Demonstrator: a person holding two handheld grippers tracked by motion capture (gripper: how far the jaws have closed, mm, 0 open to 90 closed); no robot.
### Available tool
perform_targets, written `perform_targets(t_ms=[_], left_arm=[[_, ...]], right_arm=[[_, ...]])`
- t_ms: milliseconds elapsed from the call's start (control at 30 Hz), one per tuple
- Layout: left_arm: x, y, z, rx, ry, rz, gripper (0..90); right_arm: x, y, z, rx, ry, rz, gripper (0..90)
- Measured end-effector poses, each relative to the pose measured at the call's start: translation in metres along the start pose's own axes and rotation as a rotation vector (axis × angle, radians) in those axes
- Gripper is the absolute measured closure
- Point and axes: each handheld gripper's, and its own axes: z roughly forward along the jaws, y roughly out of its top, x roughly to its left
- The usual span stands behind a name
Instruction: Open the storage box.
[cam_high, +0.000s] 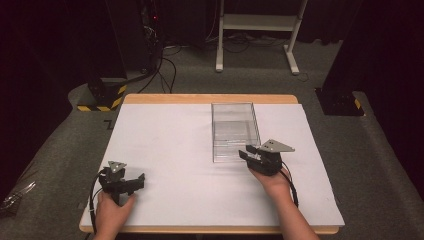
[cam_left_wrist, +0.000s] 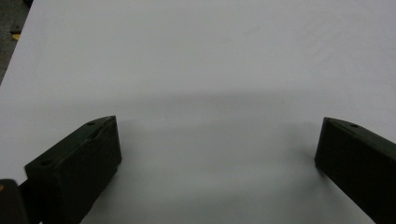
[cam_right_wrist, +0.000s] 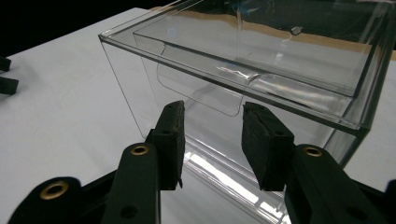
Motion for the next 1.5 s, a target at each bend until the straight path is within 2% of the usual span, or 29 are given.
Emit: perform_targets(t_ms=[67,167,533,900,1133,1500], left_arm=[[0.0,0.0,0.0,0.0,0.0,0.0,0.5],[0.0,0.0,0.0,0.0,0.0,0.0,0.5],[0.0,0.0,0.0,-0.002,0.0,0.0,0.6],[0.0,0.0,0.0,-0.002,0.001,0.003,0.6],[0.0,0.0,0.0,-0.002,0.002,0.003,0.6],[0.0,0.0,0.0,-0.001,0.001,0.003,0.6]], right_arm=[[-0.002,0.0,0.001,-0.008,0.025,0.004,61.6],[-0.004,0.0,0.002,-0.011,0.029,0.005,62.7],[-0.018,-0.002,0.003,-0.044,0.1,0.039,75.4],[-0.026,-0.007,0.007,-0.056,0.149,0.049,76.6],[-0.032,-0.008,0.006,-0.065,0.188,0.039,81.8],[-0.034,-0.01,0.005,-0.073,0.205,0.028,84.0]])
